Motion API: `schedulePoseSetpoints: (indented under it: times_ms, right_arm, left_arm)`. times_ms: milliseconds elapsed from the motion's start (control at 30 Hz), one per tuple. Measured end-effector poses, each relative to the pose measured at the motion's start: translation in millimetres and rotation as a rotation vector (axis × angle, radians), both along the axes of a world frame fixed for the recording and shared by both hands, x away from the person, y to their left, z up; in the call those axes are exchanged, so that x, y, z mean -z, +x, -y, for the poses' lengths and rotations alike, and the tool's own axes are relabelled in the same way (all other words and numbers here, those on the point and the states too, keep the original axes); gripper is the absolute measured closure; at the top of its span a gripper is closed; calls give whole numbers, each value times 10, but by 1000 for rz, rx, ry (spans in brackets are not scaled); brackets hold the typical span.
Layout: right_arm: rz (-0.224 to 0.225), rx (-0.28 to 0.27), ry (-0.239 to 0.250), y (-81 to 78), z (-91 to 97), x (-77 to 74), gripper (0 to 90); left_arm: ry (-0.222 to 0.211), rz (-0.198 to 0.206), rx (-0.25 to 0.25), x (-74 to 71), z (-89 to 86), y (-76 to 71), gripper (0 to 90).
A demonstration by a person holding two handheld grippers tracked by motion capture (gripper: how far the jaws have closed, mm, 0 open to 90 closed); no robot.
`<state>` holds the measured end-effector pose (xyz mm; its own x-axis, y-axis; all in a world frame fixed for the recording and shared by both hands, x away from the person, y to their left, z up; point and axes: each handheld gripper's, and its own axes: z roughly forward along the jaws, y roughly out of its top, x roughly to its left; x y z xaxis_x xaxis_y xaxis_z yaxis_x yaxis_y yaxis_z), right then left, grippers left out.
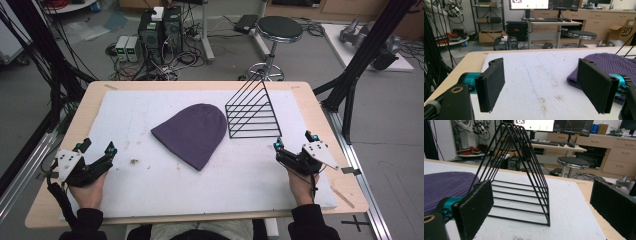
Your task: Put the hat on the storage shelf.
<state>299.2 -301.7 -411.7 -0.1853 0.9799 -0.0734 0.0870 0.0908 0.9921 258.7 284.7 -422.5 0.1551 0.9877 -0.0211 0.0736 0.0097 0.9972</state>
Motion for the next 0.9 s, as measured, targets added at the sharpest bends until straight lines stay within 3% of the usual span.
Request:
schedulePoseSetpoints:
  times_ms: [300,400,533,600,633,667,700,733,800,833,900]
  right_arm:
    - [0,-9,12,4,-21,-1,40]
    - [-5,-8,15,19,-25,0,40]
    - [-13,-10,24,46,-20,-4,40]
    - [-15,-1,31,60,-10,-6,40]
    - [-18,2,37,66,-3,-5,40]
    - [-22,4,41,72,6,-3,40]
    - [-30,7,45,72,11,-2,40]
    - [-27,9,45,77,21,-1,40]
    - [-30,11,50,75,26,-2,40]
    - [-32,10,56,76,32,-4,40]
    - [-34,8,61,76,26,-5,40]
  left_arm:
    - [56,2,9,-74,76,-58,229]
    - [50,-7,18,-99,85,-32,229]
    - [-3,-72,42,-227,80,52,228]
    - [40,-93,52,-324,105,90,225]
    - [40,-93,52,-324,105,90,224]
    - [97,-105,59,-420,133,117,223]
    - [97,-105,59,-420,133,117,217]
    - [115,-125,80,-511,150,131,210]
    - [108,-130,95,-550,154,134,208]
    - [78,-137,128,-611,150,151,208]
    - [49,-156,147,-650,140,190,208]
